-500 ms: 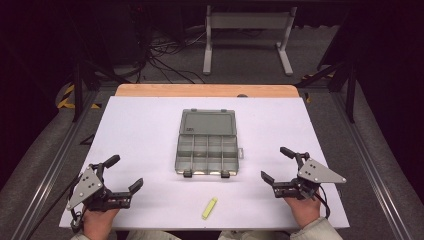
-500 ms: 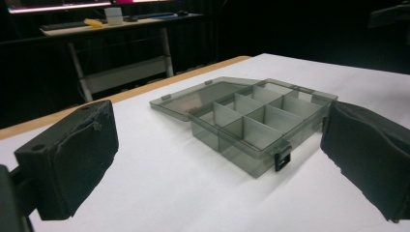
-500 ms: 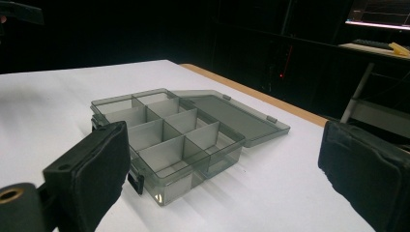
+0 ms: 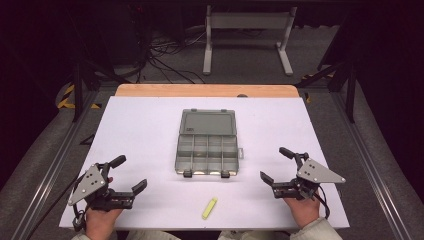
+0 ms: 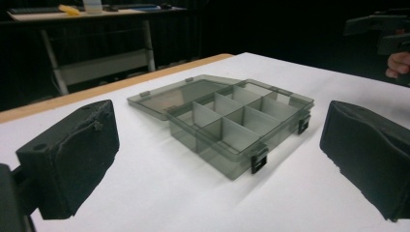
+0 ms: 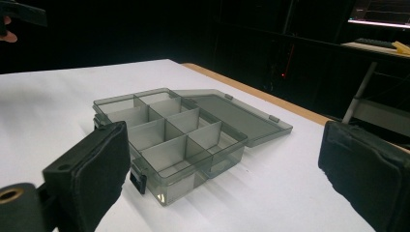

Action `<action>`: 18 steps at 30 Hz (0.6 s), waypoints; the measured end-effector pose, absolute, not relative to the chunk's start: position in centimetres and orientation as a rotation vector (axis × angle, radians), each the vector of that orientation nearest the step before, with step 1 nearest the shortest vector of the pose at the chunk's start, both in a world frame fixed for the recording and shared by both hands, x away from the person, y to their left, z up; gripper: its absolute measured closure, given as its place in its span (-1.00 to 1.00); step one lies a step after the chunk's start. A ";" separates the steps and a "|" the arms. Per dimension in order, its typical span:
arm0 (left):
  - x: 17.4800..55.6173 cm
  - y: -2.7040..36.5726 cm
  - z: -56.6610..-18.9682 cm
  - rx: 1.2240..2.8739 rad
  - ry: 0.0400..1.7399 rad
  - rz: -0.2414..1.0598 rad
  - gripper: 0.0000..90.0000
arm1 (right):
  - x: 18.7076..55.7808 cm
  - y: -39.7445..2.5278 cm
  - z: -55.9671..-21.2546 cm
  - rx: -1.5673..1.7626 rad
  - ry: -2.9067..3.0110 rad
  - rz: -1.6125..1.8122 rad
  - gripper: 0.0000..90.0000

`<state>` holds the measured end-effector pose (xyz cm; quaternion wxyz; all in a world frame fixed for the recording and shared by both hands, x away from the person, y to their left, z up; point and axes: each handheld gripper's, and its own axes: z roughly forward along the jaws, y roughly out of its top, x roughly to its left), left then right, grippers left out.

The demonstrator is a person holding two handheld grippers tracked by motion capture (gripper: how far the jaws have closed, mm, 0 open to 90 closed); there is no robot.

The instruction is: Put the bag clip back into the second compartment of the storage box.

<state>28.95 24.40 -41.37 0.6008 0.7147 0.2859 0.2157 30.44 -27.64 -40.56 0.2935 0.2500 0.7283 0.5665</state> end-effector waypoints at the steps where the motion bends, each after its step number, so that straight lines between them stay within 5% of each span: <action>1: 29.1 24.2 -41.3 1.649 0.663 0.479 -0.97 | 30.4 -27.6 -40.6 0.666 1.940 1.509 -0.89; 18: 30.4 16.9 -38.5 1.716 0.521 0.371 -0.99 | 30.2 -27.6 -40.6 0.655 1.941 1.512 -0.89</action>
